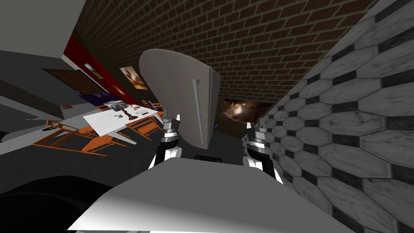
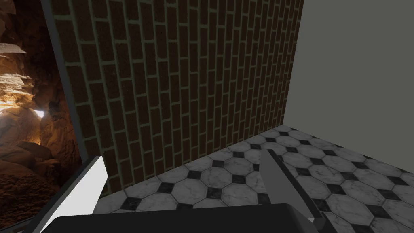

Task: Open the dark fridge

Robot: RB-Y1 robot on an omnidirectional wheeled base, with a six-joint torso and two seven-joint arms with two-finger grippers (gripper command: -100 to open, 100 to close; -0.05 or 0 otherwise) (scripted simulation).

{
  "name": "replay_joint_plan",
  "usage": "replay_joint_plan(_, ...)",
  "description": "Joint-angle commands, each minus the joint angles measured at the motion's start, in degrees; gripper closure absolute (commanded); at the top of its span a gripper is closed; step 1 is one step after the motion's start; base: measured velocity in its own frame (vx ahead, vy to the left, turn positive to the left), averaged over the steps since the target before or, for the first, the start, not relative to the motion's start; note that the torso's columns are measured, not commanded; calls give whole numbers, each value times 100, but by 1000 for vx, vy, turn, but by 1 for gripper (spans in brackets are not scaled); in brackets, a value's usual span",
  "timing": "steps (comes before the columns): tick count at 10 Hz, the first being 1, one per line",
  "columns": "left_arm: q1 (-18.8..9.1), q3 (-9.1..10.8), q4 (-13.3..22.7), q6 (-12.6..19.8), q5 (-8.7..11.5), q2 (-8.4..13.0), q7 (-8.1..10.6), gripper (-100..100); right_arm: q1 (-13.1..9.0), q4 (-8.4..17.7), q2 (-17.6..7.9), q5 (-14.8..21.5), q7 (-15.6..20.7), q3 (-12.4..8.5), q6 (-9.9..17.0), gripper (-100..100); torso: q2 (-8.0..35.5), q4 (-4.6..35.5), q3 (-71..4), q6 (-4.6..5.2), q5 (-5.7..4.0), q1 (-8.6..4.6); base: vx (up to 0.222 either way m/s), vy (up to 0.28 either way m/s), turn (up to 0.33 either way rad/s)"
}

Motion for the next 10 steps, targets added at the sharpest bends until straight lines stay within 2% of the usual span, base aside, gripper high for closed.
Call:
replay_joint_plan(1, 0, 0, 0, 0, 0, 0, 0, 0, 0, 0, 0, 0, 0, 0, 0, 0, 232, 235, -467, 0, 0, 0, 0, 0, 0)
replay_joint_plan(9, 0, 0, -2, -1, 0, 0, 0, 0, 0, -2, 0, 0, 0, 0, -1, 0, 3539, 3537, -7073, 0, 0, 0, 0, 0, 0)
replay_joint_plan(10, -122, 32, 101, 56, 19, 244, 48, -100, 0, -2, 0, 0, 0, 0, -1, 0, 3962, 3960, -7919, 0, 0, 0, -8, -6, -6)
